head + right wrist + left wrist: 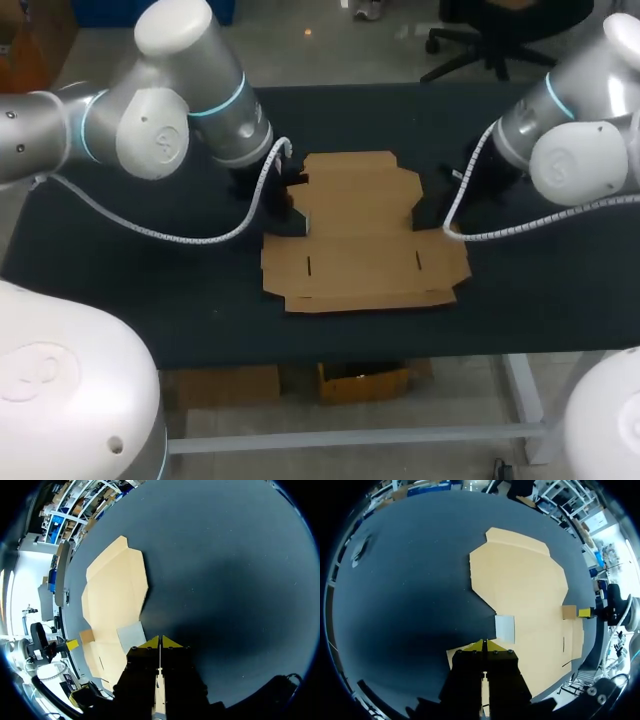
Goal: Assemble the packaging by folding the flat box into shape, placing the metal phone stand inside, and closing the box properly
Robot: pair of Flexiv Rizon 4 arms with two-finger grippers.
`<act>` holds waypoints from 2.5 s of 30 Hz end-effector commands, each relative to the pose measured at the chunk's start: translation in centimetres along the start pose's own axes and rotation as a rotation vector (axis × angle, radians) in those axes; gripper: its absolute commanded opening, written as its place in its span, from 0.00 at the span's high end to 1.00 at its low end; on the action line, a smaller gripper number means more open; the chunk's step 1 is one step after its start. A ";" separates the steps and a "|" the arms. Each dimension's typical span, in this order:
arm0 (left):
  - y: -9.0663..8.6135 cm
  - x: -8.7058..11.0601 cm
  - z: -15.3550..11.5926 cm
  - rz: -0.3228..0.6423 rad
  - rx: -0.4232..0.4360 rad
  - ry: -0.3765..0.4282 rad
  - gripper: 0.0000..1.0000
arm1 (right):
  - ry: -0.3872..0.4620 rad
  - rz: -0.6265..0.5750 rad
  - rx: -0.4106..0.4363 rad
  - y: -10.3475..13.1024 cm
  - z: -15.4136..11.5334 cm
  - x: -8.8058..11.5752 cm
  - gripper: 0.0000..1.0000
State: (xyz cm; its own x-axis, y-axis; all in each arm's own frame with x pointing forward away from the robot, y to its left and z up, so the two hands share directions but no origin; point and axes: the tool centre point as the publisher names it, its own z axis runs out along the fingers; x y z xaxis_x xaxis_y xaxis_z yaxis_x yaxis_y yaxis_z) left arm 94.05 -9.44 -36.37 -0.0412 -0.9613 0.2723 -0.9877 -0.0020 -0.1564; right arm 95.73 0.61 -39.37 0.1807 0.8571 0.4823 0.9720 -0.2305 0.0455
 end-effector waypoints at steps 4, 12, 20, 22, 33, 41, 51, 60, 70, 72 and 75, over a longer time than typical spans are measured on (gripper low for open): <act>1.7 -0.9 -2.1 -0.021 0.005 -0.013 1.00 | 0.043 -0.017 0.037 0.0 -2.4 -1.1 1.00; 4.0 -1.7 -4.0 -0.047 -0.018 -0.025 1.00 | 0.060 -0.021 0.043 -0.7 -4.2 -2.4 1.00; 6.5 -2.6 -6.2 -0.067 -0.018 -0.026 1.00 | 0.058 -0.009 0.026 -2.0 -6.3 -3.7 1.00; 7.0 -2.7 -6.5 -0.075 -0.013 -0.038 1.00 | 0.055 -0.006 0.024 -2.4 -6.7 -4.1 1.00; 9.9 -3.4 -7.3 -0.099 -0.029 -0.027 1.00 | 0.046 -0.004 0.033 -5.2 -8.4 -5.5 1.00; 12.2 -4.0 -7.5 -0.105 -0.035 -0.020 1.00 | 0.085 -0.042 0.062 -7.2 -9.0 -7.1 1.00; 14.8 -5.0 -7.9 -0.109 -0.044 0.008 1.00 | 0.086 -0.090 0.085 -9.5 -9.7 -8.2 1.00; 16.6 -5.1 -7.3 -0.099 -0.067 0.025 1.00 | 0.099 -0.130 0.126 -10.4 -9.0 -8.5 1.00; 17.7 -5.9 -6.5 -0.104 -0.098 0.069 1.00 | 0.094 -0.177 0.170 -10.9 -8.2 -8.7 1.00; 18.0 -5.9 -6.4 -0.105 -0.099 0.073 1.00 | 0.088 -0.187 0.181 -11.1 -7.9 -8.6 1.00; 18.3 -5.8 -6.2 -0.105 -0.102 0.075 1.00 | 0.086 -0.193 0.189 -11.4 -7.5 -8.6 1.00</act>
State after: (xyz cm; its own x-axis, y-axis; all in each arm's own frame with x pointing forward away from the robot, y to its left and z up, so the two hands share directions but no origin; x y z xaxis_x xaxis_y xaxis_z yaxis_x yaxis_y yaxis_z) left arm 75.53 -2.12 -34.70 0.0560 -0.9343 0.3520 -0.9974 -0.0681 -0.0219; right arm 81.72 -7.69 -37.20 -0.0152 0.8346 0.5506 0.9996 0.0246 -0.0098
